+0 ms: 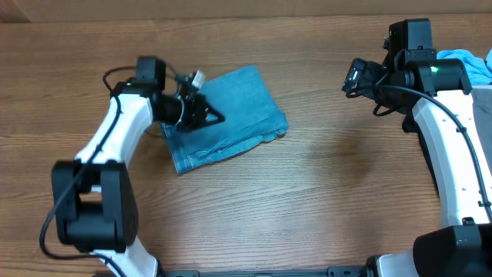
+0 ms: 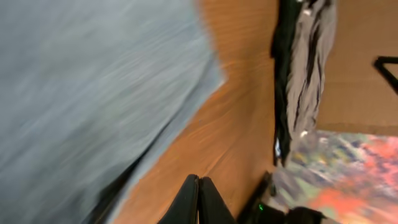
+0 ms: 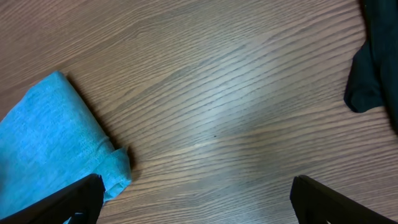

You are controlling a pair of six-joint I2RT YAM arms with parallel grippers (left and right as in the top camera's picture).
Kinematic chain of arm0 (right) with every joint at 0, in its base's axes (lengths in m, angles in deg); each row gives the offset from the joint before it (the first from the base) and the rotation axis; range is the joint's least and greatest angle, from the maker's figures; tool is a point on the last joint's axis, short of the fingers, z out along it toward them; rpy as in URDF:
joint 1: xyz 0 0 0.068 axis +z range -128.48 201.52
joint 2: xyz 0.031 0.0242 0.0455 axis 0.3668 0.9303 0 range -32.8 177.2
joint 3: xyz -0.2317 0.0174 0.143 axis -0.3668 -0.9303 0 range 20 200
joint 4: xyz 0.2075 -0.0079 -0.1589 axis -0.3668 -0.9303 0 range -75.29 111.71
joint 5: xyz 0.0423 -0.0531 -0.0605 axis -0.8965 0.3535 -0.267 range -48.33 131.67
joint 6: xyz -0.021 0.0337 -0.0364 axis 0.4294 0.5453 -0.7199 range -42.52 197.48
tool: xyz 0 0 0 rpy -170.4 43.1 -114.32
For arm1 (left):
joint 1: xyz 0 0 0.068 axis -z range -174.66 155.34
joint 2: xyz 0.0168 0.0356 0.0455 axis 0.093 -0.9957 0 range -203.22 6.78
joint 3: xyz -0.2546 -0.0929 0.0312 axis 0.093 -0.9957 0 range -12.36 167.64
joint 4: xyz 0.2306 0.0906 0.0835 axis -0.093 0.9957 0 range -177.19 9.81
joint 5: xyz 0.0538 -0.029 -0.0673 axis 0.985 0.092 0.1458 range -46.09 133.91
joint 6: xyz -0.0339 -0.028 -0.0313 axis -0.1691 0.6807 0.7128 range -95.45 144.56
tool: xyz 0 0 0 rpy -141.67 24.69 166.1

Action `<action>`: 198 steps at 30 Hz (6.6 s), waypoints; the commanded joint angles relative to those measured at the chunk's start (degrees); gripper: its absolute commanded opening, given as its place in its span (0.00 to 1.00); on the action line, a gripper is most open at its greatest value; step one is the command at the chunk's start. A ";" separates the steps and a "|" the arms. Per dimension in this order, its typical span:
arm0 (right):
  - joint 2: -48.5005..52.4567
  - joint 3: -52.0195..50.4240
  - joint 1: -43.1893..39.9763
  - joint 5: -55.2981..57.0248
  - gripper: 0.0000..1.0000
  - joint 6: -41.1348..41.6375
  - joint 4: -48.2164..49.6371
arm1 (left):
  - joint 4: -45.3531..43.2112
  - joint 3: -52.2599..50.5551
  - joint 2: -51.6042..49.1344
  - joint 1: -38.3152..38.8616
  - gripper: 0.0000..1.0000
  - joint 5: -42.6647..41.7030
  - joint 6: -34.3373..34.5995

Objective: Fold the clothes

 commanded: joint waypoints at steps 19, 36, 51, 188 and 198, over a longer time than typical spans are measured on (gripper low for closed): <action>-0.13 -0.35 -0.11 0.35 1.00 -0.22 0.28 | -22.56 0.35 -24.57 17.33 0.04 3.93 14.88; -0.13 -0.35 -0.11 0.35 1.00 -0.22 0.26 | -22.73 6.93 -9.25 18.29 0.04 2.29 16.96; -0.13 -0.35 -0.11 0.35 1.00 -0.22 0.26 | -28.55 7.21 -18.01 24.15 0.04 14.21 24.17; -0.13 -0.35 -0.11 0.35 1.00 -0.22 0.26 | 39.74 30.91 -8.85 -6.10 0.73 39.67 2.40; -0.13 -0.35 -0.11 -1.31 1.00 -0.37 8.76 | 36.54 30.91 -8.85 -4.26 0.79 48.33 0.35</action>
